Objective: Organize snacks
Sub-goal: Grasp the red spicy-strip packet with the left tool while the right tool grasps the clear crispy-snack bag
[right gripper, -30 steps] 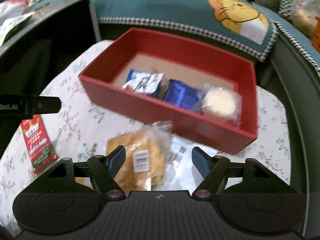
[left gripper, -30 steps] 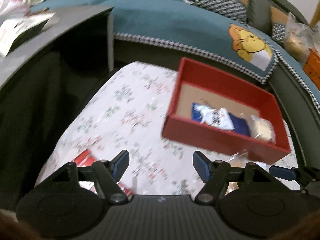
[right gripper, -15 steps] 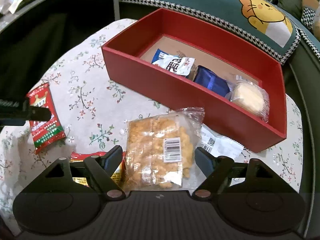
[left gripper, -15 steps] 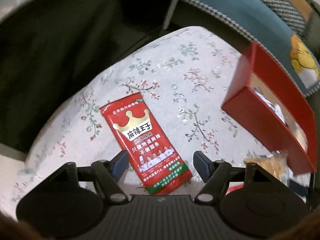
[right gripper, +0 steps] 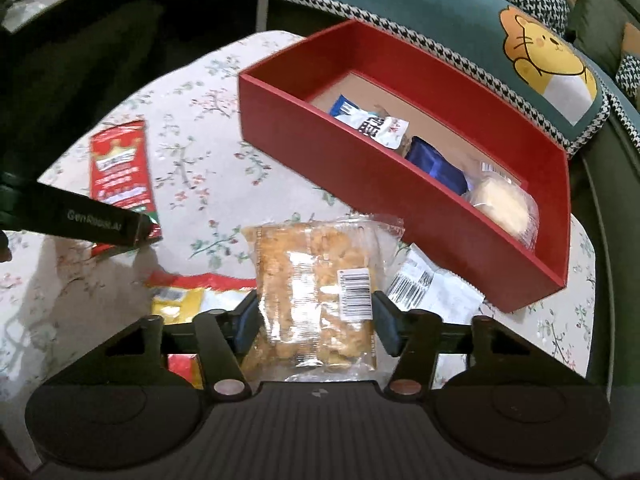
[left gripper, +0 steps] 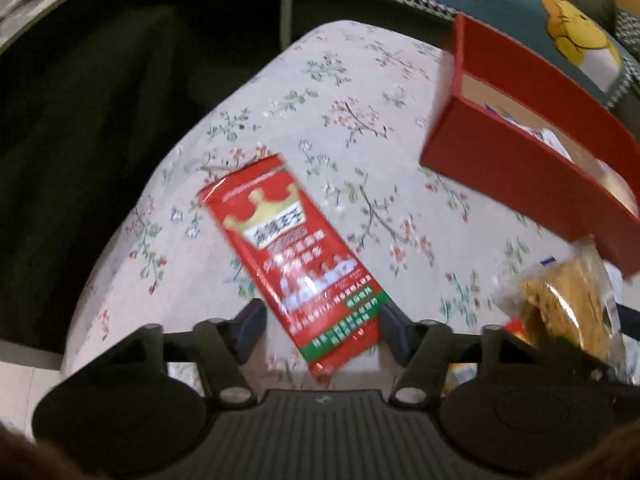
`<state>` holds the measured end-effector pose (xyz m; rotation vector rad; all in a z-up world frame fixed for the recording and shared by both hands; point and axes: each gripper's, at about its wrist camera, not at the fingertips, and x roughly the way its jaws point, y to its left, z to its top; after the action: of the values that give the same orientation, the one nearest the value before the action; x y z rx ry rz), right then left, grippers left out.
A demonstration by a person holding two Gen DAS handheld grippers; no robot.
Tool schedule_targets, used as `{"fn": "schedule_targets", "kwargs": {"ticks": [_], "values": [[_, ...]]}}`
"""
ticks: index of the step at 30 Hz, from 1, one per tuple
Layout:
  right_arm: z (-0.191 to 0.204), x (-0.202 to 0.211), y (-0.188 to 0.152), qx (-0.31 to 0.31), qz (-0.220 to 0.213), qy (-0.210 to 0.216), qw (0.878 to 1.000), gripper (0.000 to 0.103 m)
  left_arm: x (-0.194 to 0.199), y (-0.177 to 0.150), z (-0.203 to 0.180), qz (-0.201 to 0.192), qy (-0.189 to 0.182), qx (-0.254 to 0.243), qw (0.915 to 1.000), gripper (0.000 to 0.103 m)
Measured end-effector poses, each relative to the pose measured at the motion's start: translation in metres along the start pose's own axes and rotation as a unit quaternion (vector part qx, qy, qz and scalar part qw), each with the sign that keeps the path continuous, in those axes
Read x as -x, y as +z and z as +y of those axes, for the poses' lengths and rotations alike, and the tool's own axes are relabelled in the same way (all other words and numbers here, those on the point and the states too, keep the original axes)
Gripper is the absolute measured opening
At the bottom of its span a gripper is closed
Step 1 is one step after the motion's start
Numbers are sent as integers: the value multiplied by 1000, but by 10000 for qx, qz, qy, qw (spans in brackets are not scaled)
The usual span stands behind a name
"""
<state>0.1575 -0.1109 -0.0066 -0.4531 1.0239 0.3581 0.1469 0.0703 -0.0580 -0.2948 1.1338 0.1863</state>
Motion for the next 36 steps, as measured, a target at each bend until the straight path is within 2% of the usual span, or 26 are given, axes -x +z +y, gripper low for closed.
{"fn": "schedule_targets", "kwargs": {"ticks": [4,6,11,13,15,17,18,20,22,24,26,31,36], "values": [[9,16,-14,31,-17,126,9999,57,12,-16,14,174,-519,120,9984,74],[14,25,-25,45,-15,179,9998,57,18,-21,18,163,-613,161,9979,74],[19,49,-50,-93,-52,417,9991,49,26,-10,23,-252,-594,620,9960,84],[15,58,-55,-235,-125,437,9987,47,17,-3,13,-274,-576,663,9958,90],[12,61,-60,-359,-134,457,9982,46,2,2,1,-148,-230,521,9983,92],[10,59,-65,-429,-89,456,9980,48,-5,2,-5,-193,-98,540,9983,98],[10,56,-67,-380,-25,478,9981,49,-5,2,-9,-189,8,470,9987,96],[9,49,-72,-355,47,553,9978,60,-5,-2,-17,-221,189,149,9995,90],[9,45,-75,-285,146,595,9977,68,-2,-8,-19,-232,189,-116,9995,84],[5,44,-76,-329,153,592,9976,70,3,-15,-16,-225,155,-381,9989,77],[-1,43,-77,-429,198,627,9969,75,8,-22,-11,-158,142,-550,9983,76],[-8,44,-88,-379,303,700,9964,76,24,-49,1,66,-108,-938,9955,76],[-17,50,-99,-366,273,743,9962,79,35,-59,13,-9,-401,-776,9962,75]]}}
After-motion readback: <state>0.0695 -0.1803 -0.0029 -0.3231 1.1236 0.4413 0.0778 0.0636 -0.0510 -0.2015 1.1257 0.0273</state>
